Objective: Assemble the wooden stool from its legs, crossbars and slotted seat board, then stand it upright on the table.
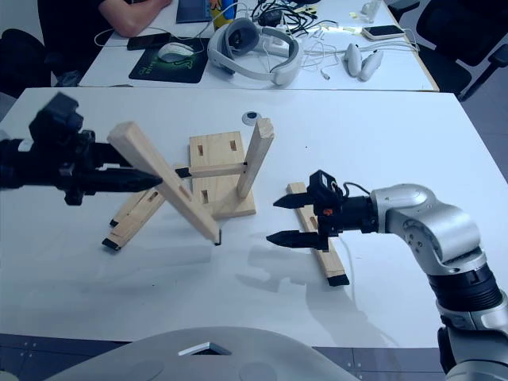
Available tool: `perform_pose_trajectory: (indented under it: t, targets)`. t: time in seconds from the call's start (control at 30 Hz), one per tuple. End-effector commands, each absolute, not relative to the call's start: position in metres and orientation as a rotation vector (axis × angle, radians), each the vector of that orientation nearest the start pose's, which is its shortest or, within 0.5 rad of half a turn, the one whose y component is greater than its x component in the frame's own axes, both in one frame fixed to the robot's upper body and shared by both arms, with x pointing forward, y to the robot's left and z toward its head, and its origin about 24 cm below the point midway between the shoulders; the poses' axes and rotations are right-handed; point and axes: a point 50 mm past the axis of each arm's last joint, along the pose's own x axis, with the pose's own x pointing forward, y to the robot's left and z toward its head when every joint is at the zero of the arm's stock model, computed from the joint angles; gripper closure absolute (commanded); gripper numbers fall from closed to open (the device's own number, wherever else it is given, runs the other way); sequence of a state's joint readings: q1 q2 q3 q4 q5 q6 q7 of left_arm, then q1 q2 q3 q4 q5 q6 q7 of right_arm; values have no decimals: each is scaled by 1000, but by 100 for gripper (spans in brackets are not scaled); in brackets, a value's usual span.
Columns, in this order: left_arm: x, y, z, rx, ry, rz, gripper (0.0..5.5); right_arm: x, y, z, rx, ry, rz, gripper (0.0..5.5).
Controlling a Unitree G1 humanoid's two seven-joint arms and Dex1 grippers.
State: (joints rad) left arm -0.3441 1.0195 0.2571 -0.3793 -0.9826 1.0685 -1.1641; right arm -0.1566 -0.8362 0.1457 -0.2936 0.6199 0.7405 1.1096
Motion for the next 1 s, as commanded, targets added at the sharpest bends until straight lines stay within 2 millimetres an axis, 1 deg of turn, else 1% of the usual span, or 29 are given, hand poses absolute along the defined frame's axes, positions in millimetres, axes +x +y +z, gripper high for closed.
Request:
perform_pose_trajectory:
  t: [0.03, 0.13, 0.2, 0.27, 0.43, 0.5, 0.6, 0.73, 1.0]
  targets:
    - [211, 229, 227, 39, 397, -1276, 344, 228, -188, 82, -102, 594, 1210, 87]
    - [210, 239, 228, 31, 382, -1236, 344, 233, -188, 72, -124, 562, 1136, 87]
    - [210, 244, 228, 22, 356, -1223, 344, 234, -187, 69, -117, 548, 1122, 87]
    - [210, 247, 227, 6, 325, -1212, 344, 235, -185, 67, -106, 532, 1124, 87]
    - [212, 257, 221, 9, 291, -1168, 344, 241, -178, 66, -142, 481, 1132, 87]
    - [213, 257, 217, 28, 278, -1154, 344, 246, -176, 64, -168, 470, 1118, 87]
    - [219, 256, 206, 108, 252, -1110, 344, 248, -173, 61, -174, 469, 1119, 87]
    - [218, 252, 194, 98, 204, -1101, 344, 252, -170, 60, -165, 471, 1138, 87]
    - [220, 253, 188, 121, 164, -1080, 344, 256, -173, 60, -156, 470, 1171, 87]
